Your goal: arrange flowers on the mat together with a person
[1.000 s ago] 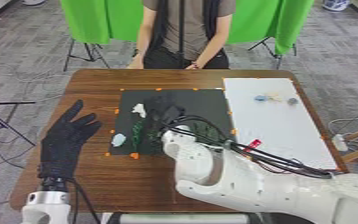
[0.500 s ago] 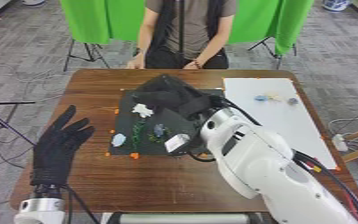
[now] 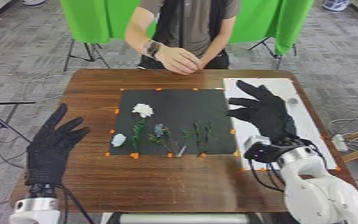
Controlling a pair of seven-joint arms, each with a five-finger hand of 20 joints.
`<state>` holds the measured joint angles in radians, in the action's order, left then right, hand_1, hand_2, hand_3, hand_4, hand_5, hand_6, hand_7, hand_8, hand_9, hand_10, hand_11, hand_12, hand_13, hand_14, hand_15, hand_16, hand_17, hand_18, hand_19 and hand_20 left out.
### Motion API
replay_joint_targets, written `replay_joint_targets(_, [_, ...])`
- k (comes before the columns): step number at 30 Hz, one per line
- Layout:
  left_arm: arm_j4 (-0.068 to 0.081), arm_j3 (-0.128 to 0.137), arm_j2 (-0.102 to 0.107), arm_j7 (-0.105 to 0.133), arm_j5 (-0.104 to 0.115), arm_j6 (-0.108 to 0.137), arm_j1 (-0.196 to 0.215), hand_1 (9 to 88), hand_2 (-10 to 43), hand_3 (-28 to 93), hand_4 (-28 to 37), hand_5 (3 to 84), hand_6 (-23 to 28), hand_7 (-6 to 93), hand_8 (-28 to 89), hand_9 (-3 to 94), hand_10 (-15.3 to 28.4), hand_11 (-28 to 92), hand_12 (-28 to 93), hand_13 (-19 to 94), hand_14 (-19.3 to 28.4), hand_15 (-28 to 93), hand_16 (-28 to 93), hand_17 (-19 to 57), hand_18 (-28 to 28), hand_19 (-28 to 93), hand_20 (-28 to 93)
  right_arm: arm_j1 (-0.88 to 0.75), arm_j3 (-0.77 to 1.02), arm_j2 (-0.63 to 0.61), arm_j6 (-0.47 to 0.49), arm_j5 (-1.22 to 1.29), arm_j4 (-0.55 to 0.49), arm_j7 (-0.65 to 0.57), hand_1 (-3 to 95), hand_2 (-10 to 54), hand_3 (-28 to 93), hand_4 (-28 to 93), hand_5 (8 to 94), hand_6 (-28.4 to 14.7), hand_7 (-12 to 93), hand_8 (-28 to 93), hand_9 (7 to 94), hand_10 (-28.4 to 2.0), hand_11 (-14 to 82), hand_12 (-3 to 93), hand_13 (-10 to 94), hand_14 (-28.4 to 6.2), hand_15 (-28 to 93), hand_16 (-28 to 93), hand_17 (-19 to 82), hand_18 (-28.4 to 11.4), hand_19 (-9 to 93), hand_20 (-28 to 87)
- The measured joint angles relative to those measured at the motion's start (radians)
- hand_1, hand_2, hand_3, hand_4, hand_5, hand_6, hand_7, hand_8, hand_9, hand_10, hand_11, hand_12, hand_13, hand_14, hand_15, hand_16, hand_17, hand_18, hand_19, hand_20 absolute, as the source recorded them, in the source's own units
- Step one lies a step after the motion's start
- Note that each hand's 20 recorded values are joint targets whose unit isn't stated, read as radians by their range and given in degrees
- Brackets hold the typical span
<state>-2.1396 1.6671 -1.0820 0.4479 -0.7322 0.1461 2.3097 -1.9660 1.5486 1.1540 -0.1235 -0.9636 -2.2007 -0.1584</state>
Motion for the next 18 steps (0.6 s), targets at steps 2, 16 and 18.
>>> replay_joint_targets(2, [0.007, 0.002, -0.02, -0.011, -0.013, -0.024, -0.001, 20.9, 8.0, 74, -28.3, 32.9, 3.9, 9.2, -9, 39.5, 17.4, 21, 11, 35, 25.6, 52, -8, -1.2, 28.1, 73, -3, -0.048, 0.034, 0.0, -0.008, 0.077, 0.0, 0.011, 15.8, 13.5, 70, -27, 42.7, -0.6, 10, -11, 50.3, -19.2, 13.1, 14.7, 42, -21.8, 48, 11, 9, -22.7, 59, 20])
replay_joint_targets(16, [0.039, -0.007, -0.032, -0.058, -0.116, -0.051, -0.066, 20.1, 7.7, 73, -28.3, 32.1, 3.5, 9.1, -9, 40.1, 17.3, 20, 12, 39, 24.8, 45, -7, 6.2, 28.4, 83, -27, -0.055, -0.019, 0.008, -0.022, 0.06, 0.037, 0.009, 15.6, 13.3, 71, -27, 42.6, -0.2, 10, -11, 50.3, -19.3, 13.4, 14.8, 42, -21.6, 47, 11, 8, -23.2, 58, 21])
replay_joint_targets(18, [0.042, -0.009, -0.032, -0.054, -0.115, -0.051, -0.072, 20.0, 7.6, 73, -28.3, 32.2, 3.5, 9.2, -9, 40.0, 17.4, 20, 12, 39, 24.8, 45, -7, 5.7, 28.4, 82, -28, -0.052, -0.02, 0.01, -0.024, 0.056, 0.037, 0.007, 15.5, 13.3, 71, -27, 42.8, -0.2, 10, -11, 50.5, -19.4, 13.5, 14.8, 42, -21.6, 47, 11, 8, -23.2, 58, 21])
